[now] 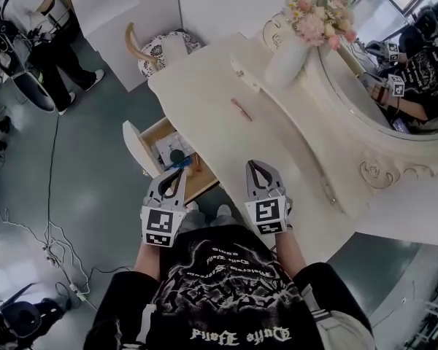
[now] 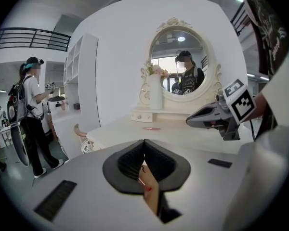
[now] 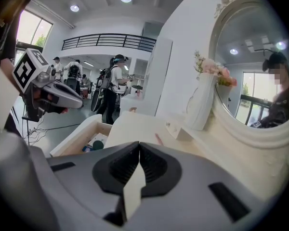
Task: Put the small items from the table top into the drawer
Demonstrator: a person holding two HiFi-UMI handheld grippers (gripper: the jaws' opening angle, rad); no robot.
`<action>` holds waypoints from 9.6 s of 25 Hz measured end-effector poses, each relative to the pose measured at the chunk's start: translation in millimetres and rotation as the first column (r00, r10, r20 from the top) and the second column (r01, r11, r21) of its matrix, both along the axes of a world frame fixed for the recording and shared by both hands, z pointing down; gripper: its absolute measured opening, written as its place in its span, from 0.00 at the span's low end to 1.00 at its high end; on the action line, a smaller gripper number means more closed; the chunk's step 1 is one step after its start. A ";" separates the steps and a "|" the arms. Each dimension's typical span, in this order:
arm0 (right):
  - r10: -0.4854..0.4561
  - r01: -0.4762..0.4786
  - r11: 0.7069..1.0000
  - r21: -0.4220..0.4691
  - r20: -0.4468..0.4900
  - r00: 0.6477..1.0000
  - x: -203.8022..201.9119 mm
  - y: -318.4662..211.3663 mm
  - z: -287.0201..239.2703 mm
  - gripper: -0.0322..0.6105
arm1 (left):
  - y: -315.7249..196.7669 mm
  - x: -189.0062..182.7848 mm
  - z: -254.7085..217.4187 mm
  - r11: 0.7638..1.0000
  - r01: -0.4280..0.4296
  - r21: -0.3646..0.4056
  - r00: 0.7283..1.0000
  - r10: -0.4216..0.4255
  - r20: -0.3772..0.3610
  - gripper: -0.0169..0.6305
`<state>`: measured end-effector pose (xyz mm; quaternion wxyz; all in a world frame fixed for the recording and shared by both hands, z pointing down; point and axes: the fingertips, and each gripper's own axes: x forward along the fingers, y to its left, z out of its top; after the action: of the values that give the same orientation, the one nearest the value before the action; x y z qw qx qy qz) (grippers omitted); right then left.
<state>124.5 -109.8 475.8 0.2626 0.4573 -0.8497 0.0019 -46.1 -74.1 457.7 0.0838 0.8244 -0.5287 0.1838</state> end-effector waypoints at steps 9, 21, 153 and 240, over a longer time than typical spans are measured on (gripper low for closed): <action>0.028 -0.028 1.000 0.007 0.014 1.000 -17.7 -33.3 -10.8 0.07 | -28.8 -20.9 -5.7 1.000 -0.020 0.021 1.000 0.020 -0.005 0.05; 0.018 -0.018 1.000 0.005 0.003 1.000 -23.1 -80.0 -15.6 0.07 | -38.9 -29.0 -1.7 1.000 0.002 0.008 1.000 -0.002 0.002 0.05; -0.014 -0.002 0.968 -0.250 -0.065 0.998 -53.9 -133.5 54.4 0.13 | -6.1 -106.2 27.9 0.965 0.252 -0.078 0.967 -0.253 -0.012 0.05; -0.423 0.349 0.823 -0.448 -0.072 0.903 -254.9 -27.9 165.4 0.13 | 40.8 -194.9 43.8 0.900 0.412 -0.144 0.911 -0.411 0.039 0.05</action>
<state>-130.3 -137.7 641.1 0.4215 0.2055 -0.8781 0.0948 -240.9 -33.3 501.5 0.1799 0.6850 -0.6758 0.2041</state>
